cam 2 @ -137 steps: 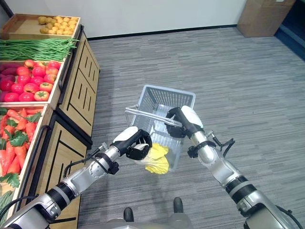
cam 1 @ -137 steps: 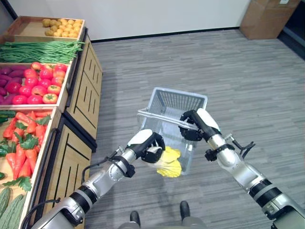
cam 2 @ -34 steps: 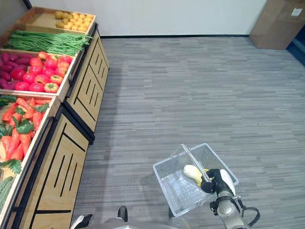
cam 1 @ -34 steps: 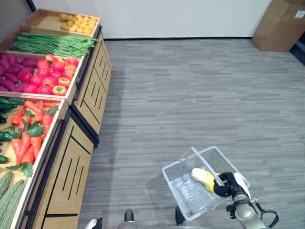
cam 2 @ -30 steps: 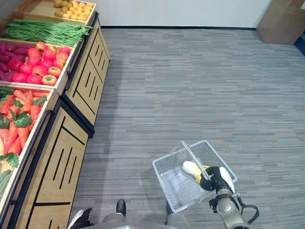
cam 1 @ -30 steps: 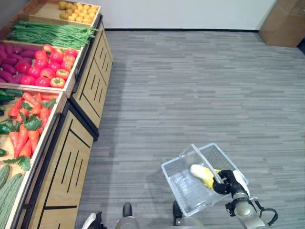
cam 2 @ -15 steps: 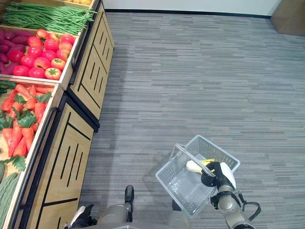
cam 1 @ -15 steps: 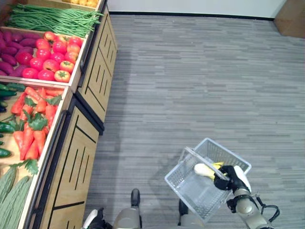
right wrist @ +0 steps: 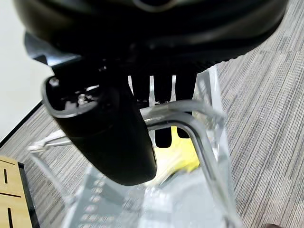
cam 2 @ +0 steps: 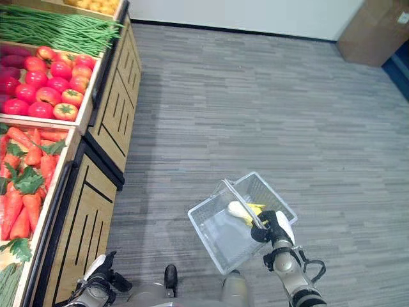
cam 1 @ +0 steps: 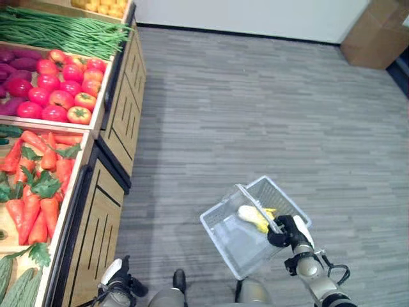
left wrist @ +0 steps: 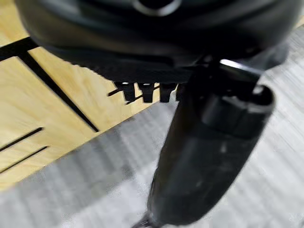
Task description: Get the vegetables into the basket
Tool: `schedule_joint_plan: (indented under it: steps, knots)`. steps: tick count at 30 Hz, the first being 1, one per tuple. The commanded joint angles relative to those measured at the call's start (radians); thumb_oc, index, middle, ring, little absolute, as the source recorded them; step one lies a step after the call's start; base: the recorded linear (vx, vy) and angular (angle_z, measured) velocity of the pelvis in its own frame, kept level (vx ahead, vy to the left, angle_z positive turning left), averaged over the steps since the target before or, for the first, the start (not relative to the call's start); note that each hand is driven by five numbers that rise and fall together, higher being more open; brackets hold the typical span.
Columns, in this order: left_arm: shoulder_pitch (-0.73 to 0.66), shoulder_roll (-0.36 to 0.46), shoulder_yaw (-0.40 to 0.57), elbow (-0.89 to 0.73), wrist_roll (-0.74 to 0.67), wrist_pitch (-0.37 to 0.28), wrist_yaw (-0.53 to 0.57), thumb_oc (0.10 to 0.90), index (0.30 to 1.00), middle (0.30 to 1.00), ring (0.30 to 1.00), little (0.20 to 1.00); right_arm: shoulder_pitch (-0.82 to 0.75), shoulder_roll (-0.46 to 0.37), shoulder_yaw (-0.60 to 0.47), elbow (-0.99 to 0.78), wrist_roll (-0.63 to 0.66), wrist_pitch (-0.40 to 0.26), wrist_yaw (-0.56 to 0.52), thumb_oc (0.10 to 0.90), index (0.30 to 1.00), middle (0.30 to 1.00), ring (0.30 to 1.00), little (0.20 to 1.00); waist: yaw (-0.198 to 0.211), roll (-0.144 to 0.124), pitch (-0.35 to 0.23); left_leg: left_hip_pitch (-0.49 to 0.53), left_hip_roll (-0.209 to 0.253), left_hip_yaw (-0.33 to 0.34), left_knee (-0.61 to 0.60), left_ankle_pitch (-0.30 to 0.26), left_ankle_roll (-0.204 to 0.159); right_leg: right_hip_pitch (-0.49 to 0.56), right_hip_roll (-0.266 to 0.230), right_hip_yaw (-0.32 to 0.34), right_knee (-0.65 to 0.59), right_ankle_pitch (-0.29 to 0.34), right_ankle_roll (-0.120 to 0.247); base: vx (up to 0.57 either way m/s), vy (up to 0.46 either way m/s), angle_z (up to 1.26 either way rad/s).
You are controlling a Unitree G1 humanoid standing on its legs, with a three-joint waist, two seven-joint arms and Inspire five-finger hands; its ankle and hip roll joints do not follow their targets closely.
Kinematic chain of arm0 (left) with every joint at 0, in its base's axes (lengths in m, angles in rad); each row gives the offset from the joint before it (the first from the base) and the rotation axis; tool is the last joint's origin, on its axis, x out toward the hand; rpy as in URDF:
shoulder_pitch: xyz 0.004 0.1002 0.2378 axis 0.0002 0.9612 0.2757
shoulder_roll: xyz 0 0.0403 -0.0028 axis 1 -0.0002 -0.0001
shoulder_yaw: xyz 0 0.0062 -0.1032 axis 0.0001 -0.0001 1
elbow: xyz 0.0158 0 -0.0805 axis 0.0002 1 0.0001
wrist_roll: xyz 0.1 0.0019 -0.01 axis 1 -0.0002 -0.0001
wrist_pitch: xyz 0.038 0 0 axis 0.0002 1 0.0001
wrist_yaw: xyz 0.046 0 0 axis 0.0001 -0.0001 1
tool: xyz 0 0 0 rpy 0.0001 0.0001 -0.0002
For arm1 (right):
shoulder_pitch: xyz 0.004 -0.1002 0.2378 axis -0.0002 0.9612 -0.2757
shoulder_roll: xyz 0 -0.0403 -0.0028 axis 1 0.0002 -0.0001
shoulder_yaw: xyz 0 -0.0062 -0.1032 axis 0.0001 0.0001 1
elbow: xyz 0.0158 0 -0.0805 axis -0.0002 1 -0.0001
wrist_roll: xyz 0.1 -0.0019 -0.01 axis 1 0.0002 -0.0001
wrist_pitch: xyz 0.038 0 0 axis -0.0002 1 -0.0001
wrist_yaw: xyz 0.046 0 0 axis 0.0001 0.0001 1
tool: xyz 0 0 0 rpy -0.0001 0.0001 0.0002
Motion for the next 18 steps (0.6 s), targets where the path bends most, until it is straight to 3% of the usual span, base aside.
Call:
schedule_joint_plan:
  steps: [1, 4, 8, 11, 18]
  knots:
    - [0.003, -0.011, 0.01, 0.017, 0.033, 0.001, 0.011, 0.9, 1.0, 1.0, 1.0, 1.0, -0.057, -0.097, -0.041, -0.133, 0.033, -0.081, -0.057, 0.4, 0.3, 0.3, 0.3, 0.3, -0.035, 0.023, 0.038, -0.035, 0.001, -0.085, 0.079, -0.04, -0.043, 0.008, 0.073, -0.002, -0.182, 0.116, -0.008, 0.3, -0.071, 0.32]
    - [0.004, -0.023, 0.009, 0.018, 0.039, 0.002, 0.011, 0.9, 1.0, 1.0, 1.0, 1.0, -0.056, -0.099, -0.042, -0.147, 0.025, -0.077, -0.055, 0.4, 0.3, 0.3, 0.3, 0.3, -0.056, 0.02, 0.038, 0.011, -0.004, -0.113, 0.09, -0.075, -0.052, -0.018, 0.065, -0.015, -0.238, 0.17, 0.003, 0.25, -0.075, 0.45]
    - [0.016, -0.03, 0.011, 0.017, 0.035, 0.005, 0.01, 0.9, 1.0, 1.0, 1.0, 1.0, -0.042, -0.101, -0.041, -0.154, 0.024, -0.078, -0.05, 0.4, 0.3, 0.3, 0.3, 0.3, -0.056, 0.016, 0.026, 0.034, -0.001, -0.126, 0.104, -0.104, -0.061, 0.006, 0.066, -0.038, -0.238, 0.167, -0.006, 0.15, -0.104, 0.31]
    - [0.011, -0.034, 0.012, 0.029, 0.034, 0.01, 0.013, 0.9, 1.0, 1.0, 1.0, 1.0, -0.036, -0.103, -0.043, -0.15, 0.034, -0.082, -0.048, 0.4, 0.3, 0.3, 0.3, 0.3, -0.058, 0.021, 0.005, 0.052, 0.031, -0.143, 0.109, -0.111, -0.086, 0.026, 0.092, -0.057, -0.23, 0.141, -0.026, 0.21, -0.213, 0.14]
    - [0.011, -0.044, 0.019, 0.032, 0.017, 0.013, 0.015, 0.9, 1.0, 1.0, 1.0, 1.0, 0.021, -0.137, -0.073, -0.164, 0.037, -0.094, -0.047, 0.4, 0.3, 0.3, 0.3, 0.3, -0.072, 0.047, -0.015, 0.054, 0.123, -0.162, 0.185, -0.047, -0.149, 0.038, 0.149, -0.103, -0.165, 0.045, -0.078, 0.18, -0.196, 0.1]
